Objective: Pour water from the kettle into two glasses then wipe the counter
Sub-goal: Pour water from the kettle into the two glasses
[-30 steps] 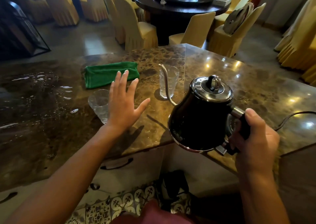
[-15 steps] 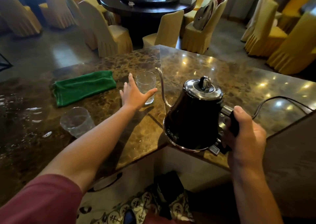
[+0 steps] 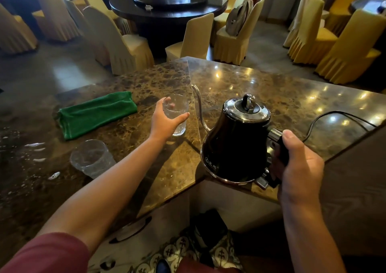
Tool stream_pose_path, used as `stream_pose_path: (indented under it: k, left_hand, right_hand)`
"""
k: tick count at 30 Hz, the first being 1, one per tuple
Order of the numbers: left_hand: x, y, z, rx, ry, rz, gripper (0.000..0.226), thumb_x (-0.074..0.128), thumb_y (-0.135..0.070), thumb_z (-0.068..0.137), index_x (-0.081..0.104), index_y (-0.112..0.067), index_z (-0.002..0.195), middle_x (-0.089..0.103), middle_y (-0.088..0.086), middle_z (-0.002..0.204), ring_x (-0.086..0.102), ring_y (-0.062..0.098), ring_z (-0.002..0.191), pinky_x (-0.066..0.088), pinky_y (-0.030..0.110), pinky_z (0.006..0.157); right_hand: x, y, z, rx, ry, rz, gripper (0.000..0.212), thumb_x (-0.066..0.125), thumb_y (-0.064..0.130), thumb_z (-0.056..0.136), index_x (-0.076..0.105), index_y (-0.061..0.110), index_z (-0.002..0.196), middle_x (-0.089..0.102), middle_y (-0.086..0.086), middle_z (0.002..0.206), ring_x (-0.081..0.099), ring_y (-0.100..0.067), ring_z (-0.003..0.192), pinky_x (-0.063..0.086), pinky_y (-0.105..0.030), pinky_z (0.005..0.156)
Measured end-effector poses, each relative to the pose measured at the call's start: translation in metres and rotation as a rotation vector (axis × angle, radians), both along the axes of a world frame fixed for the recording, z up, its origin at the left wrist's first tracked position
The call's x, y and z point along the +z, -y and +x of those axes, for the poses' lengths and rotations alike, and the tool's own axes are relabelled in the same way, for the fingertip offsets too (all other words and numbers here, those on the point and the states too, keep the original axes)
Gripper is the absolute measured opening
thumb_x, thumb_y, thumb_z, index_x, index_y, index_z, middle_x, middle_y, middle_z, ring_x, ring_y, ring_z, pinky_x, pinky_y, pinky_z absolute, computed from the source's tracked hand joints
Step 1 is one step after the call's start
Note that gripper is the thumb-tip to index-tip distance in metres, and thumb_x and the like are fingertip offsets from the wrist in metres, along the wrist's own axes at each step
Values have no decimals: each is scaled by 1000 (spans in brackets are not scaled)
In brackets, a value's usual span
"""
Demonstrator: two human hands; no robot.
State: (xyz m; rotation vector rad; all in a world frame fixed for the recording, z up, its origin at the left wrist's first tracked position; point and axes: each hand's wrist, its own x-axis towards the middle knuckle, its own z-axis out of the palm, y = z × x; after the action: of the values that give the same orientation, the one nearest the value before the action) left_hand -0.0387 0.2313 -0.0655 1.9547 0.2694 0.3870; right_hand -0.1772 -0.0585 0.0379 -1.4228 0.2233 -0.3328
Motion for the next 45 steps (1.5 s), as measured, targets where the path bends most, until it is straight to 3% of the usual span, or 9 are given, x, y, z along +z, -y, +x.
stream_pose_path:
  k: [5,8,11,17,22,29,33,40,45]
  left_hand:
    - [5,6,-42,-38,63,-33,82,92,-38,73,50,-17,140,67,-3,120,65,9,111,52,25,98]
    - [0,6,-62,-31,78,-41,81,91,-34,74,50,-15,141,67,-3,120,67,6,107,51,14,91]
    - [-4,5,-73,-2,102,-44,79,91,-31,75,50,-14,140,67,0,120,68,8,105,48,6,85]
    - [-9,1,-91,-9,99,-34,82,92,-39,72,50,-18,140,67,-3,121,69,8,107,57,29,95]
    - [-11,2,-100,11,77,-14,84,90,-43,72,49,-19,142,67,-4,122,68,5,106,52,15,91]
    - [-10,-7,-100,32,56,75,88,88,-54,71,47,-21,141,68,-6,120,67,6,110,56,34,99]
    - [-12,-16,-102,-5,37,60,94,85,-64,66,45,-24,141,68,-6,120,69,6,109,59,41,97]
    - [-12,-14,-105,15,47,71,85,91,-43,73,46,-19,141,67,-2,120,68,6,109,60,38,95]
    - [-13,-15,-104,13,43,81,84,91,-43,74,45,-19,140,67,-2,119,68,7,109,60,34,93]
  right_hand:
    - [-1,0,-1,20,30,-23,59,65,50,87,48,-3,67,38,-11,65,33,-24,53,30,-29,46]
    - [-1,0,-3,24,14,-30,49,64,40,98,53,6,64,41,-11,64,39,-16,49,31,-27,45]
    - [-2,0,-3,41,14,-30,45,61,31,103,52,22,60,43,4,54,37,-11,44,31,-23,43]
    - [-4,-2,-7,109,-25,-21,45,67,50,89,49,23,58,39,6,50,32,-13,41,27,-29,43]
    - [-4,0,-10,161,-16,-45,50,66,50,87,46,18,56,35,3,47,26,-18,43,21,-40,46]
    - [5,-6,-11,236,25,-109,66,65,52,87,39,-4,63,31,2,48,23,-16,43,23,-24,45]
    - [16,-4,-8,284,49,-193,61,66,51,89,43,2,61,33,-3,51,26,-18,46,24,-24,45]
    - [26,1,-8,287,94,-342,67,67,55,89,47,-5,66,38,-4,52,31,-18,46,28,-24,43]
    - [29,5,-13,303,115,-428,68,71,52,93,45,-4,65,36,-5,54,30,-17,49,27,-26,43]
